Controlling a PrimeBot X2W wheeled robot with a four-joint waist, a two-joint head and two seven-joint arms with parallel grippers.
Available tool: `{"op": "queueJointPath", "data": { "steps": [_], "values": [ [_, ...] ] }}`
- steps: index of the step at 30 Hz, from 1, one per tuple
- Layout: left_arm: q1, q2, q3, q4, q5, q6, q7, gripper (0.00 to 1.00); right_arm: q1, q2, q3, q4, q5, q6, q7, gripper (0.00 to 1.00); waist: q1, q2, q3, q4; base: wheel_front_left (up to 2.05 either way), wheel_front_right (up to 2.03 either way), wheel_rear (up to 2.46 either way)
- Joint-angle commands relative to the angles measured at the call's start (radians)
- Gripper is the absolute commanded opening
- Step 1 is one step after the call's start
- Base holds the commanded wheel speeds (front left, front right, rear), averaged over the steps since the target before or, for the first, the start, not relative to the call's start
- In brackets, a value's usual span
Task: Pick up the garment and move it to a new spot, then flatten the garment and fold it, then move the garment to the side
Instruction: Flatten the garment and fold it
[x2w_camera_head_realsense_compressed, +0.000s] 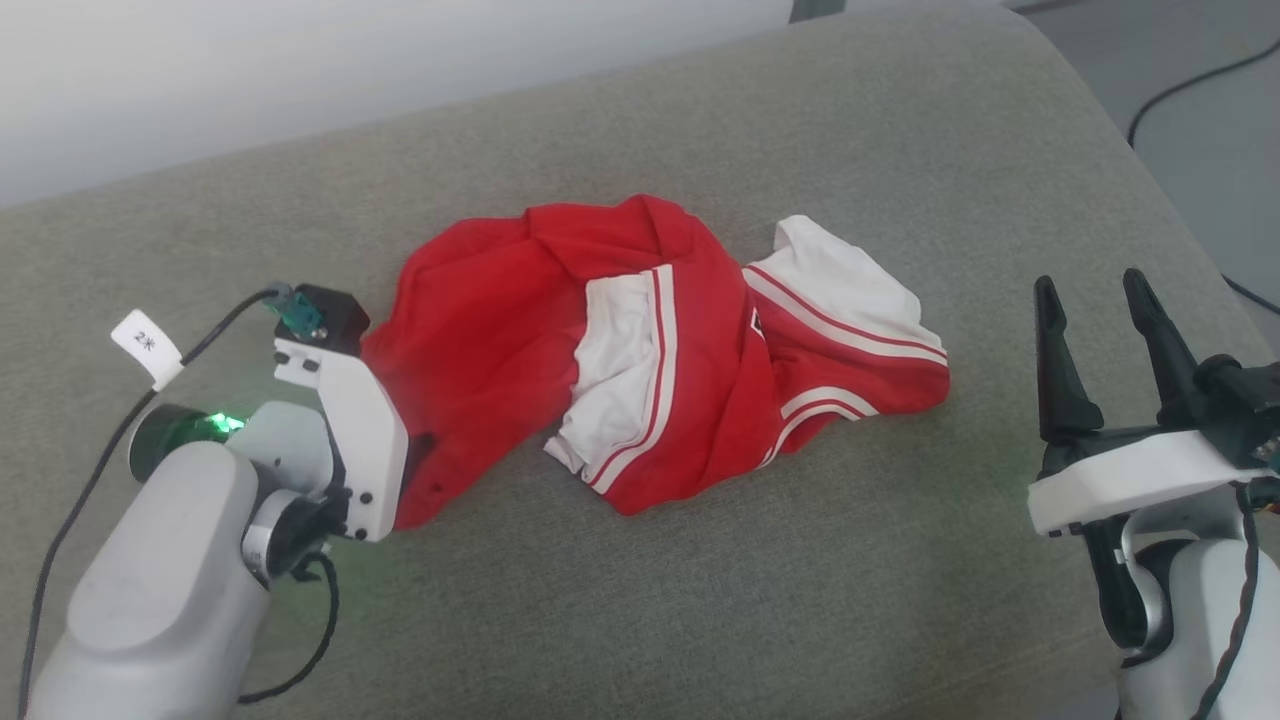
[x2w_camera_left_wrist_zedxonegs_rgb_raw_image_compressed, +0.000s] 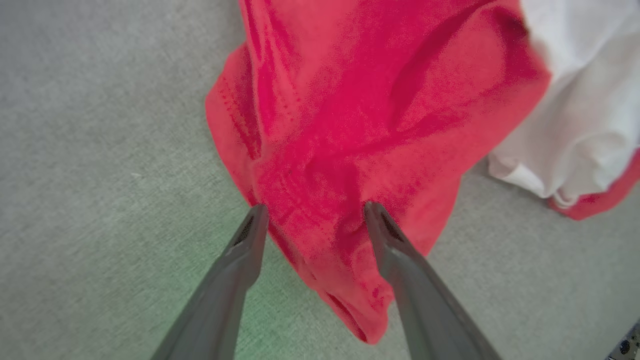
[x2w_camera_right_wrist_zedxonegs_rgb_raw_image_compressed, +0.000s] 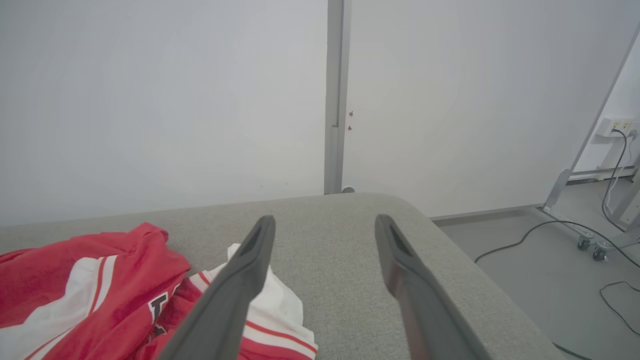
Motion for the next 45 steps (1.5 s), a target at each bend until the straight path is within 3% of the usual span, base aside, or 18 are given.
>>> {"op": "queueJointPath", "data": {
  "steps": [1,8,9,11,17,29,33,34,35,36,37,38,45],
  "values": [
    [-0.014,-0.004,-0.005,0.021,0.004,0.002,0.003,1.0,-0.009,0.005,-0.002,-0.007,0.006,-0.001,-0.006,1.0,0.0,-0.0001,0.008,-0.007,0.0,0.0,0.0],
    [-0.016,-0.018,-0.056,0.155,0.033,0.01,0.05,1.0,-0.017,0.011,0.005,-0.014,-0.004,-0.001,-0.002,1.0,0.0,-0.0001,0.025,-0.014,0.0,0.0,0.0],
    [-0.018,-0.023,-0.063,0.176,0.031,0.006,0.058,0.89,-0.018,0.011,0.008,-0.015,-0.007,-0.001,-0.003,1.0,0.0,-0.0001,0.028,-0.013,0.0,0.0,0.0],
    [-0.027,-0.031,-0.073,0.205,0.029,-0.002,0.059,0.0,-0.018,0.012,0.012,-0.014,-0.008,-0.001,-0.005,1.0,0.0,-0.0001,0.032,-0.011,0.0,0.0,0.0],
    [-0.061,-0.018,-0.053,0.242,0.01,-0.009,0.035,0.0,-0.013,0.005,0.005,-0.011,-0.001,-0.001,-0.016,1.0,0.0,-0.0001,0.028,0.013,0.0,0.0,0.0],
    [-0.03,0.166,0.043,0.172,-0.002,0.022,-0.014,0.0,0.02,0.006,-0.035,-0.044,-0.007,-0.001,0.0,1.0,0.0,-0.0001,0.006,0.063,0.0,0.0,0.0],
    [-0.018,0.191,0.075,0.177,-0.025,0.034,-0.033,0.0,0.022,0.008,-0.031,-0.046,-0.008,-0.001,0.008,1.0,0.0,-0.0001,0.002,0.07,0.0,0.0,0.0],
    [-0.017,0.191,0.081,0.183,-0.03,0.04,-0.038,0.14,0.022,0.009,-0.029,-0.046,-0.009,-0.001,0.008,1.0,0.0,-0.0001,0.0,0.071,0.0,0.0,0.0],
    [-0.016,0.19,0.08,0.187,-0.03,0.041,-0.041,0.35,0.023,0.009,-0.027,-0.047,-0.01,-0.001,0.007,1.0,0.0,-0.0001,-0.003,0.071,0.0,0.0,0.0],
    [-0.016,0.189,0.075,0.188,-0.024,0.037,-0.043,0.73,0.022,0.009,-0.024,-0.047,-0.011,-0.001,0.009,1.0,0.0,-0.0001,-0.005,0.072,0.0,0.0,0.0],
    [-0.019,0.188,0.074,0.189,-0.023,0.04,-0.042,0.91,0.023,0.008,-0.022,-0.047,-0.012,-0.001,0.009,1.0,0.0,-0.0001,-0.008,0.073,0.0,0.0,0.0],
    [-0.023,0.184,0.071,0.186,-0.023,0.043,-0.037,1.0,0.025,0.008,-0.022,-0.047,-0.014,-0.001,0.01,1.0,0.0,-0.0001,-0.012,0.075,0.0,0.0,0.0],
    [-0.06,0.164,0.027,0.083,-0.002,0.067,0.043,1.0,0.038,0.006,-0.031,-0.055,-0.017,-0.001,0.017,1.0,0.0,-0.0001,-0.032,0.089,0.0,0.0,0.0]
  ]
}}
